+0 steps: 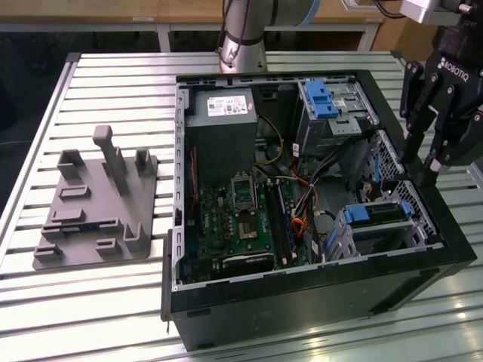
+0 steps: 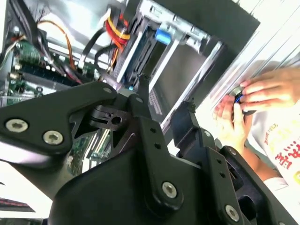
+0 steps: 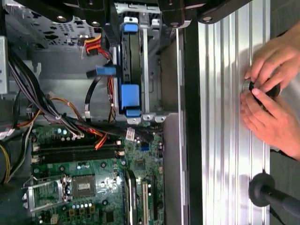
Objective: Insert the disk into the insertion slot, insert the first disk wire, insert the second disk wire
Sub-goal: 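Insert the first disk wire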
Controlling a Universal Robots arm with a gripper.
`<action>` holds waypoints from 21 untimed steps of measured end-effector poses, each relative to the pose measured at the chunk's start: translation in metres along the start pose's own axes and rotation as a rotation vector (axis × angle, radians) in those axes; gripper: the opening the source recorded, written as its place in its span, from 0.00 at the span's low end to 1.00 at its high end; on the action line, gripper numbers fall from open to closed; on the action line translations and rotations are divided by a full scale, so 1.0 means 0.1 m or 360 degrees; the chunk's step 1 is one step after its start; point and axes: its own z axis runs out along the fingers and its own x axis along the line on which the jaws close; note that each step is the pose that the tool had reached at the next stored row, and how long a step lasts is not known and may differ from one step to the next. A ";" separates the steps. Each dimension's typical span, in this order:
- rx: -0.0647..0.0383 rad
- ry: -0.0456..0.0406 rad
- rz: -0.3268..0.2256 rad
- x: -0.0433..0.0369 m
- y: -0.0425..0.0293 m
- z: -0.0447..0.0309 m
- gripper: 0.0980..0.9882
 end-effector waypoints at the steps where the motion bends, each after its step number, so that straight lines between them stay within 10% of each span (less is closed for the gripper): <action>1: 0.0000 0.0002 0.0000 -0.009 -0.011 0.010 0.41; 21: 0.0023 0.0021 0.0046 -0.279 -0.016 0.221 0.41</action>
